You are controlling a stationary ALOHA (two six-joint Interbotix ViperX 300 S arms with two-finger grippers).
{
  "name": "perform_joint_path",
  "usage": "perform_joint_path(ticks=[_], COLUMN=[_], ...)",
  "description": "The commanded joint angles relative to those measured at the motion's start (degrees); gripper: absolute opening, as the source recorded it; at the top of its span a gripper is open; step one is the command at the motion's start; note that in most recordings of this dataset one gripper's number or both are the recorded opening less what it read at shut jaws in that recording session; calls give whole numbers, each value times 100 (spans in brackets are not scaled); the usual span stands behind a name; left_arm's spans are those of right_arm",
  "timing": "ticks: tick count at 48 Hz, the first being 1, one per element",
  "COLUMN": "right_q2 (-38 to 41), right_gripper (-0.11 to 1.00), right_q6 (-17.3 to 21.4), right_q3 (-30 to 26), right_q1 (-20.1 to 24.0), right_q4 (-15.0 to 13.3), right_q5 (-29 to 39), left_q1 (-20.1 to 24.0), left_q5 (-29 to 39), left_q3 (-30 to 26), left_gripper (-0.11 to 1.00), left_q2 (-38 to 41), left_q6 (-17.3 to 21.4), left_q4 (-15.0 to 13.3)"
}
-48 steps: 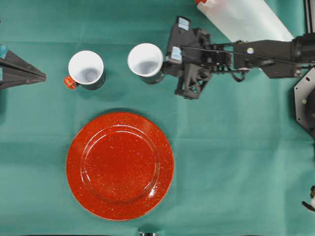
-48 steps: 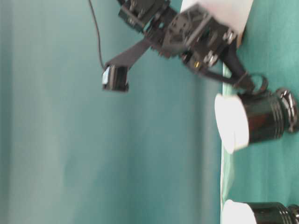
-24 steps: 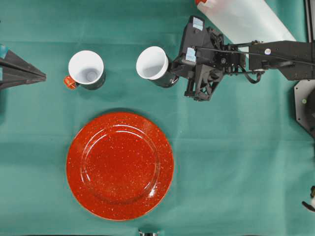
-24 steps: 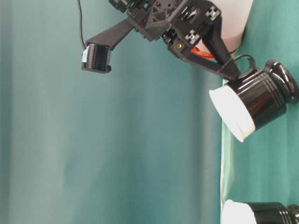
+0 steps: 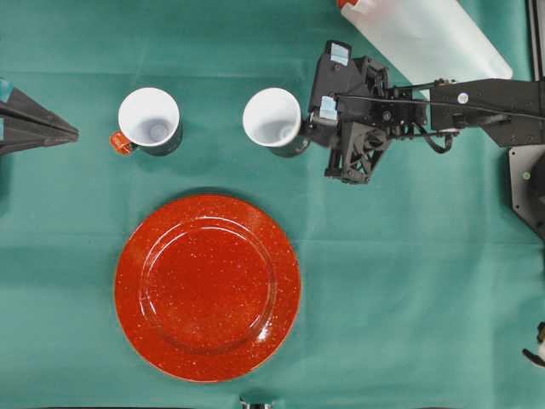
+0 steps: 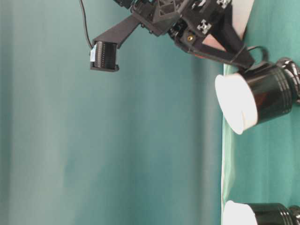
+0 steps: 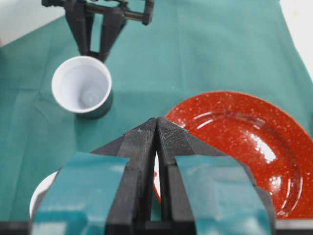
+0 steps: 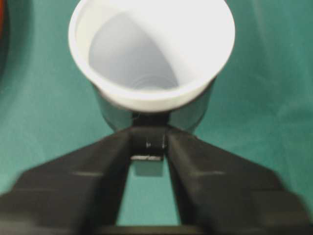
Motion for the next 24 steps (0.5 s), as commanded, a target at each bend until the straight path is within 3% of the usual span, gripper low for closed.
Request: perform_joint_path(ticks=[1, 5, 9, 15, 21, 24], right_q2=[-114, -185, -334, -677, -1020, -1178], right_gripper=[51, 75, 90, 88, 88, 88], right_q6=[9, 9, 9, 9, 35, 53], right_q3=[-105, -167, -281, -439, -554, -624], right_q1=[18, 26, 35, 158, 422, 668], right_q4=[-9, -9, -9, 18, 88, 255], right_q5=[141, 483, 993, 1652, 2057, 2162], left_q1=[-18, -18, -18, -18, -53, -202], left_q5=[-26, -18, 26, 229, 413, 439], left_q3=[-185, -185, -185, -185, -185, -185], left_gripper=[2, 2, 2, 2, 2, 2], left_q2=[0, 9, 9, 26, 44, 53], left_q6=[-9, -9, -9, -141, -624, -932], left_q4=[-9, -9, -9, -18, -18, -18])
